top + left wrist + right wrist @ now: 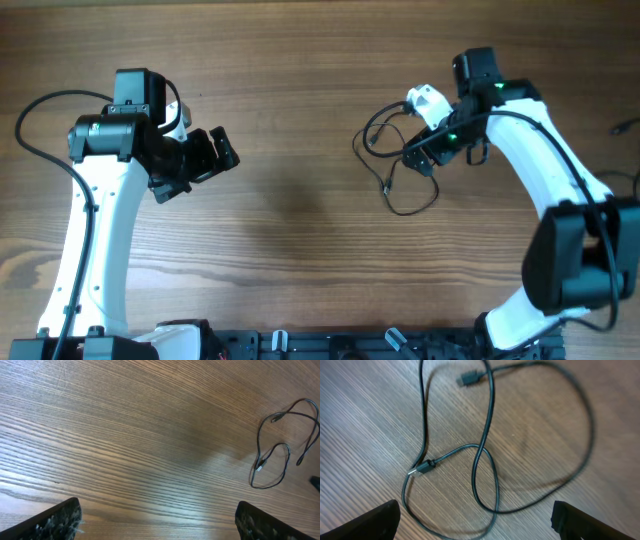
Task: Untangle cables
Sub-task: 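Move the right gripper onto the last cable loop and grasp it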
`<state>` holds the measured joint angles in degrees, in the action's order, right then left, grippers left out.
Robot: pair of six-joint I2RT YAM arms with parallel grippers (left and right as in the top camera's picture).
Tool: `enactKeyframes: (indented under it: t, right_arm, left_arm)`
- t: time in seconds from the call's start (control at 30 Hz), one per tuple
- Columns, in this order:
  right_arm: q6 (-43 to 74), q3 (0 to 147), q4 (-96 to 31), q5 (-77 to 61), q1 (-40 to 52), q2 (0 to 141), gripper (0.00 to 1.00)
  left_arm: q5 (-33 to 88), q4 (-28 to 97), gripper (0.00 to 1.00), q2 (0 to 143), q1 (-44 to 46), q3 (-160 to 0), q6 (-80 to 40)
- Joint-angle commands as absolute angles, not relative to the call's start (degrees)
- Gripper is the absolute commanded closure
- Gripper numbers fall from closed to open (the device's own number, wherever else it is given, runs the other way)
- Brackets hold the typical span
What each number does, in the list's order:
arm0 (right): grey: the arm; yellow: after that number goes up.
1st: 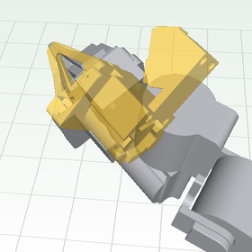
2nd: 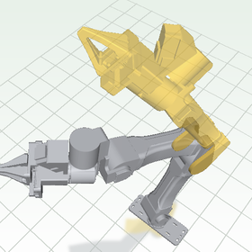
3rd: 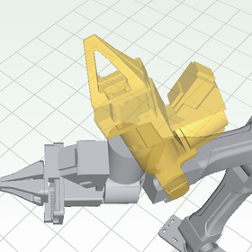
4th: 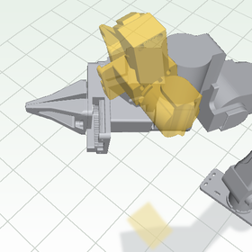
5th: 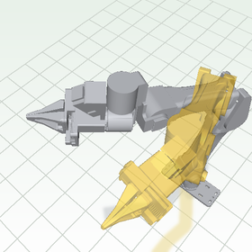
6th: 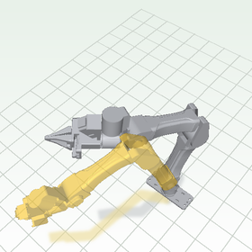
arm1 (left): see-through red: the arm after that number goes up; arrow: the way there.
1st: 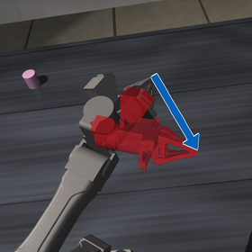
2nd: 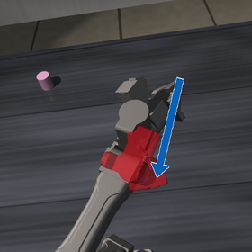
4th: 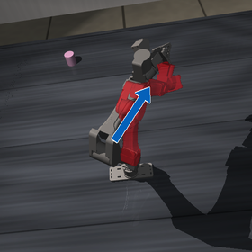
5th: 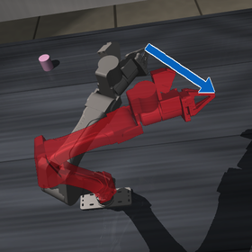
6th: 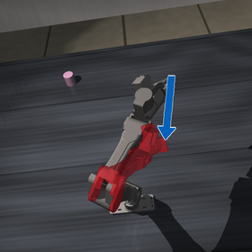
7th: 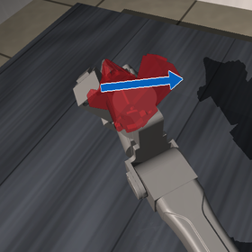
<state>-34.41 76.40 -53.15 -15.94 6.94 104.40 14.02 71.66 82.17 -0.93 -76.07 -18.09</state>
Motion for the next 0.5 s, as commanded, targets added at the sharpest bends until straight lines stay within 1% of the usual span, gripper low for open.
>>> enactKeyframes:
  t: [0.0,0.17,0.27,0.33,0.37,0.4,0.43,0.47]
  right_arm:
    - [-33.89,76.20,-52.25,-18.15,7.11,109.25,0.00]
    - [-31.03,76.20,-50.13,-19.84,7.18,113.23,0.02]
    - [-30.94,76.20,-49.91,-22.26,7.18,115.72,0.15]
    - [-30.89,76.14,-50.04,-23.49,7.18,116.81,0.37]
    - [-30.92,76.05,-50.04,-23.49,7.18,117.05,0.59]
    - [-30.87,76.05,-50.19,-23.49,7.18,117.05,0.72]
    - [-30.52,76.05,-50.43,-23.46,7.18,117.05,0.96]
    - [-28.86,76.05,-50.48,-23.46,7.18,117.05,0.96]
  left_arm:
    - [14.52,71.66,0.00,81.43,-1.02,-76.07,-16.91]
    - [14.55,71.68,0.00,81.43,-1.02,-76.07,-16.93]
    - [14.55,71.88,0.00,81.43,-1.02,-76.07,-16.93]
    - [14.55,71.88,0.00,81.43,-1.02,-76.07,-16.93]
    - [14.55,71.88,0.00,81.43,-1.02,-76.07,-16.93]
    - [14.55,71.88,0.00,81.43,-1.02,-76.07,-16.91]
    - [14.55,71.88,0.00,81.43,-1.02,-76.07,-16.91]
    - [14.55,71.88,0.00,81.43,-1.02,-76.07,-16.91]
